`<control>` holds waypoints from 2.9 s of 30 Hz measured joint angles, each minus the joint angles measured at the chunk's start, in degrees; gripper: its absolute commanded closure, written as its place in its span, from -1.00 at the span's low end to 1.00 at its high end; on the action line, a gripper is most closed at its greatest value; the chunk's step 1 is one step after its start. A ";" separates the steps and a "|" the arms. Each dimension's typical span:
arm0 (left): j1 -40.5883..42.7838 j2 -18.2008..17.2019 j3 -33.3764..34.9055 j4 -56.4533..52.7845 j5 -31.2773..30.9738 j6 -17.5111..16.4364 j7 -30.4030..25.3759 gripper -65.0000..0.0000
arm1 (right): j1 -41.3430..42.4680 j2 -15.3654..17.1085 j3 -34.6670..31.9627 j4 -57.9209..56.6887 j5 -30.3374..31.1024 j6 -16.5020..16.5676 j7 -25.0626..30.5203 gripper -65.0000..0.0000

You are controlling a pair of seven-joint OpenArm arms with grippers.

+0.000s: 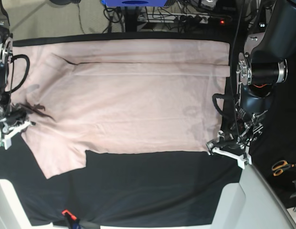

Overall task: Fold the T-shirt properly
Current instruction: 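Pinch the hem corners with the left and right grippers, then lift the hem with both grippers and fold it toward the collar fold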

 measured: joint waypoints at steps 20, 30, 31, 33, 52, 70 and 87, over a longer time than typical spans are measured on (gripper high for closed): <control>2.25 2.16 0.66 -0.15 -0.22 -0.46 -5.84 0.47 | -0.04 0.09 0.00 0.00 0.00 0.00 0.00 1.00; 2.36 1.40 0.66 -1.55 -0.44 -0.68 -7.28 1.00 | -0.02 0.04 0.00 0.00 0.00 0.00 0.00 1.00; 2.36 1.38 0.66 -1.55 -0.44 -0.68 -7.26 1.00 | -0.04 0.04 0.00 0.00 0.00 -0.02 0.00 1.00; 2.36 1.38 0.66 -1.53 -0.44 -0.68 -7.23 1.00 | -0.04 0.04 0.00 0.00 0.00 0.00 0.00 1.00; 10.25 -1.66 5.81 22.29 0.00 0.13 6.75 1.00 | -2.73 0.09 0.00 7.80 -0.48 -0.22 2.73 1.00; 14.32 -3.54 5.66 30.36 -0.42 -0.07 9.25 1.00 | -1.07 0.24 -0.15 7.87 -7.15 3.58 6.01 1.00; 19.61 -5.64 5.77 39.47 -0.44 0.09 9.25 1.00 | -0.81 1.18 -0.17 7.87 -11.67 3.74 8.15 1.00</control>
